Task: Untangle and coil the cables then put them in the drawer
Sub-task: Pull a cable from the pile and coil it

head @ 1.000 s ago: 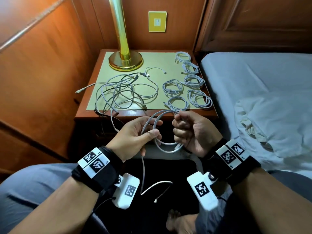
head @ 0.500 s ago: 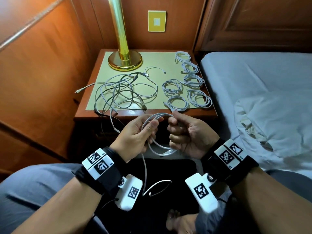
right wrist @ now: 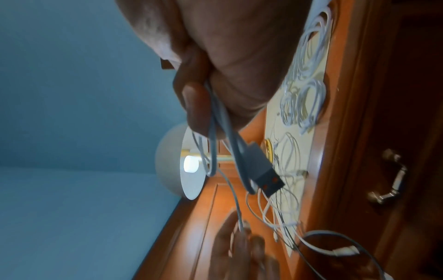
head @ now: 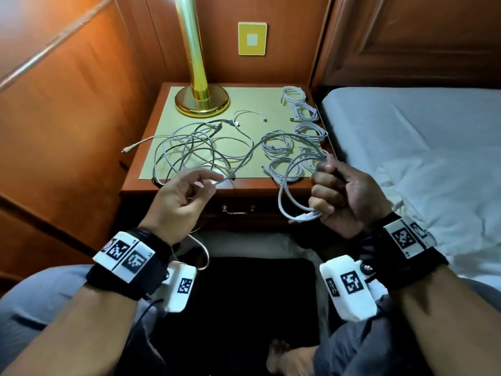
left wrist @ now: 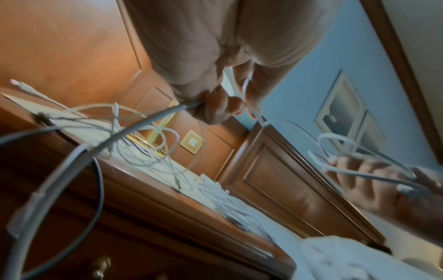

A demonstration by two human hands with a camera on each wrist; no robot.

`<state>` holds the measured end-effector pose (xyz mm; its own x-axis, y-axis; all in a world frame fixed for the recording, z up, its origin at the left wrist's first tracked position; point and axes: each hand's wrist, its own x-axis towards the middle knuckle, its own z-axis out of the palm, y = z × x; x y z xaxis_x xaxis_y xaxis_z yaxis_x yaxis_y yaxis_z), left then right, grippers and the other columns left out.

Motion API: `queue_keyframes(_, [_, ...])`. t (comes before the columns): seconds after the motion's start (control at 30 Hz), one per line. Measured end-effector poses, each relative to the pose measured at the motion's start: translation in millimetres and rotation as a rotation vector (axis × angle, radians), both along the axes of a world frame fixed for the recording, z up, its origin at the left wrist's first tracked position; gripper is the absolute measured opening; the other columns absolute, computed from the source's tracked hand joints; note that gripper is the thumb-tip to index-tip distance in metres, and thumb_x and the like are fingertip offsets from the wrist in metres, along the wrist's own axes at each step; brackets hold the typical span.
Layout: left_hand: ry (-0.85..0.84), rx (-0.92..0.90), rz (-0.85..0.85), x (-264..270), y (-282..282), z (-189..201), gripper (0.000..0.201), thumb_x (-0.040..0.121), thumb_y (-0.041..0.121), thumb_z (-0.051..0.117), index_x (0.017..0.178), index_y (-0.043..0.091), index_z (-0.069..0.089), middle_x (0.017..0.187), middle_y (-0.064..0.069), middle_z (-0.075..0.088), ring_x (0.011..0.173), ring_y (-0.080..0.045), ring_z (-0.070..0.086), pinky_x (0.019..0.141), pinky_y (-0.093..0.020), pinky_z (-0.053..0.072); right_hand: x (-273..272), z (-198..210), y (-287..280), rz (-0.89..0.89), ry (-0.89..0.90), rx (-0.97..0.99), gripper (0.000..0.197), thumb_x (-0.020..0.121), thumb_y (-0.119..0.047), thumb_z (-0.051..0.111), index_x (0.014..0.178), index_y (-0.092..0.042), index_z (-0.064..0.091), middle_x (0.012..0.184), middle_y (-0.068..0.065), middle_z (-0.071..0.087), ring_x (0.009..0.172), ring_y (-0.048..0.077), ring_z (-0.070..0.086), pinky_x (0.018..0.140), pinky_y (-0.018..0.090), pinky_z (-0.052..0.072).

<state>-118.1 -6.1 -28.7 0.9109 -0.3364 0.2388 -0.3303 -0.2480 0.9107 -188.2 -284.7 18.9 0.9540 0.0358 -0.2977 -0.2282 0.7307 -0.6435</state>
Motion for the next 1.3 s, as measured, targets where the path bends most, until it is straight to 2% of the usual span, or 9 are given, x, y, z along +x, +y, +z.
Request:
queue_keyframes(0.1, [0.078,-0.071,0.010,-8,-17,-6,0.020,0.098,0.004,0.060,0.107,0.018,0.071,0.080,0.010,0.061,0.065,-0.005,0.056,0.062,-0.017,0.050,-2,-5,18,0.099,0.008,0.029,0.036,0.105,-0.036,0.035,0.072,-0.022,0.041,0.050,-0.008,0.022,0.033,0.004,0.018,0.033,0.019,0.020])
queue_keyframes(0.27, [0.276,-0.172,-0.039,-27,-40,-13,0.017,0.091,-0.007,0.065,0.094,0.010,0.070,0.078,-0.003,0.066,0.065,-0.018,0.065,0.070,-0.030,0.058,-5,-16,41,0.207,0.035,0.095,0.036,0.103,-0.038,0.037,0.072,-0.020,0.043,0.051,-0.008,0.020,0.032,0.006,0.023,0.033,0.020,0.026])
queue_keyframes(0.4, [0.282,-0.013,-0.182,-36,-44,-17,0.015,0.085,-0.008,0.071,0.092,0.005,0.069,0.082,-0.011,0.072,0.069,-0.021,0.069,0.067,-0.035,0.057,-4,-16,44,0.171,0.040,0.133,0.038,0.105,-0.037,0.034,0.073,-0.019,0.043,0.050,-0.008,0.022,0.032,0.006,0.024,0.035,0.021,0.028])
queue_keyframes(0.6, [0.476,-0.252,-0.220,-43,-52,-19,0.010,0.090,-0.009,0.065,0.095,0.000,0.062,0.084,-0.011,0.068,0.074,-0.021,0.064,0.070,-0.033,0.057,-1,-18,43,0.097,0.034,0.137,0.038,0.106,-0.038,0.033,0.073,-0.020,0.041,0.051,-0.008,0.022,0.033,0.006,0.023,0.037,0.020,0.028])
queue_keyframes(0.8, [0.778,-0.525,-0.204,-40,-50,-9,0.055,0.063,-0.003,0.045,0.115,-0.007,0.063,0.091,-0.017,0.064,0.071,-0.022,0.065,0.063,-0.031,0.055,1,-24,47,0.036,0.023,0.050,0.040,0.107,-0.039,0.031,0.073,-0.020,0.040,0.052,-0.008,0.022,0.035,0.006,0.021,0.040,0.022,0.033])
queue_keyframes(0.97, [0.620,-0.328,-0.142,-43,-53,-11,0.030,0.082,-0.003,0.060,0.107,0.012,0.070,0.086,-0.002,0.070,0.072,-0.014,0.064,0.066,-0.027,0.054,1,-22,44,-0.003,0.001,0.048,0.031,0.101,-0.034,0.040,0.074,-0.021,0.039,0.053,-0.008,0.019,0.036,0.006,0.020,0.042,0.022,0.032])
queue_keyframes(1.07, [0.305,0.117,-0.048,-37,-46,-28,0.039,0.092,-0.005,0.059,0.102,0.030,0.072,0.085,0.010,0.067,0.077,-0.019,0.070,0.075,-0.034,0.057,3,-23,38,-0.070,-0.012,0.054,0.037,0.107,-0.036,0.032,0.074,-0.022,0.040,0.054,-0.008,0.021,0.037,0.006,0.021,0.043,0.022,0.032])
queue_keyframes(1.2, [-0.020,0.522,-0.031,-30,-34,-34,0.039,0.091,-0.006,0.055,0.113,0.019,0.074,0.097,0.005,0.059,0.092,-0.015,0.062,0.085,-0.018,0.044,6,-19,27,-0.223,-0.021,-0.037,0.038,0.108,-0.034,0.033,0.074,-0.020,0.042,0.057,-0.006,0.024,0.040,0.008,0.025,0.045,0.023,0.034])
queue_keyframes(1.3, [-0.084,0.533,-0.136,-31,-37,-31,0.035,0.091,-0.004,0.057,0.109,0.018,0.077,0.097,0.006,0.063,0.092,-0.015,0.064,0.087,-0.027,0.052,5,-18,32,-0.228,-0.042,-0.168,0.038,0.108,-0.033,0.032,0.076,-0.016,0.040,0.057,-0.003,0.032,0.042,0.010,0.032,0.044,0.024,0.035])
